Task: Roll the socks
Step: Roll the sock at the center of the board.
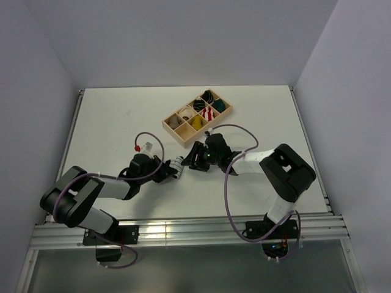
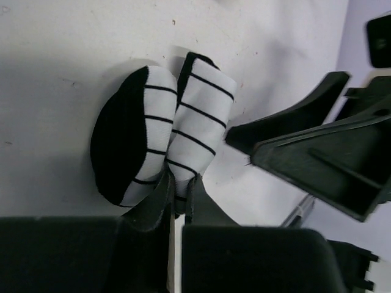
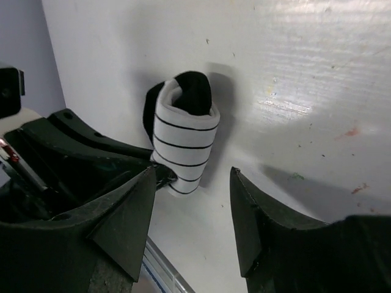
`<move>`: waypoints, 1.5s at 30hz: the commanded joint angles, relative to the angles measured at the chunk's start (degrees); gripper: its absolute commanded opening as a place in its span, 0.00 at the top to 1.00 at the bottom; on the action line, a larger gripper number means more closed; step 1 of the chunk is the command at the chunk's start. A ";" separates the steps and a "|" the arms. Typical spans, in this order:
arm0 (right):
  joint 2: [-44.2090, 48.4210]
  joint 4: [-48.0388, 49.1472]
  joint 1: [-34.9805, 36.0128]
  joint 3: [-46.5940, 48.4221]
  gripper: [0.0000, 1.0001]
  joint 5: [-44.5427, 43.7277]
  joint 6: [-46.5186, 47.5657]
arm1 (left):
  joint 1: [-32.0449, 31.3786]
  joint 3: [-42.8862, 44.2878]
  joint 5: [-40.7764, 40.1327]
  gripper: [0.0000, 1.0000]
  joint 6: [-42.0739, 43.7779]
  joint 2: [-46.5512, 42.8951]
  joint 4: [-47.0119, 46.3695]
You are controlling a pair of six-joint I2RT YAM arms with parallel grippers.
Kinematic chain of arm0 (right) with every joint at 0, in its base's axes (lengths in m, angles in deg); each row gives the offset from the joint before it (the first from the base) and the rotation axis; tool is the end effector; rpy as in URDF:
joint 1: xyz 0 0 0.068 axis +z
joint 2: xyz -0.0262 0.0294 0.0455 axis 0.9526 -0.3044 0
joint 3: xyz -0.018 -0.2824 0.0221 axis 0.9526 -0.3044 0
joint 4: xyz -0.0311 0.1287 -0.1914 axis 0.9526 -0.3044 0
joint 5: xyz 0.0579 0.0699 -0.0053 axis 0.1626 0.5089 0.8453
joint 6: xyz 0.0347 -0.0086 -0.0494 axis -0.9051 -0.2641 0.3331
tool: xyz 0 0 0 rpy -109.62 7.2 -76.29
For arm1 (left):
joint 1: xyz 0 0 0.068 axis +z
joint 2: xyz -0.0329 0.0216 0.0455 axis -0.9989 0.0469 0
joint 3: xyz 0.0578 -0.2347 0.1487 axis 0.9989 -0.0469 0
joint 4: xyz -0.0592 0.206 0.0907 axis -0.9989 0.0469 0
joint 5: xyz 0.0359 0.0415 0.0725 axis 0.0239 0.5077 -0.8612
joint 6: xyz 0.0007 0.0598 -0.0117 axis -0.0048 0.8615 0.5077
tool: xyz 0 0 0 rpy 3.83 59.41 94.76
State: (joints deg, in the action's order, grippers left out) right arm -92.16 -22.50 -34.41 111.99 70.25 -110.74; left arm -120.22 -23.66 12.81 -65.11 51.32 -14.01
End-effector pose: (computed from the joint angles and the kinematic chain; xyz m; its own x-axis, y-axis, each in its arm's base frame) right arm 0.2435 0.2079 0.1781 -0.9059 0.2738 -0.3230 -0.0876 0.6252 0.7755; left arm 0.1921 -0.1339 0.1546 -0.7857 -0.5200 -0.3350 -0.0547 0.5979 -0.7997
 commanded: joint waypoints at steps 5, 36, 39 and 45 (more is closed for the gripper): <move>-6.25 6.44 1.51 3.66 0.41 1.47 -1.49 | 2.93 -3.39 7.98 1.00 -5.22 3.97 -2.45; -8.89 -21.31 2.65 17.62 1.00 -3.09 7.74 | -10.14 9.61 -29.32 0.41 7.35 -12.46 35.34; -9.33 -26.94 3.70 21.23 1.00 -4.68 8.88 | -17.17 13.30 -40.74 0.42 7.71 -11.94 40.35; -10.65 -33.54 5.02 26.07 1.00 -5.73 9.94 | -28.69 21.39 -56.17 0.43 10.51 -6.24 45.54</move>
State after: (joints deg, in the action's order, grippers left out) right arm -103.43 -49.73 -30.22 135.14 66.85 -102.65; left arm -145.24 -6.11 -30.10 -57.66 42.44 26.90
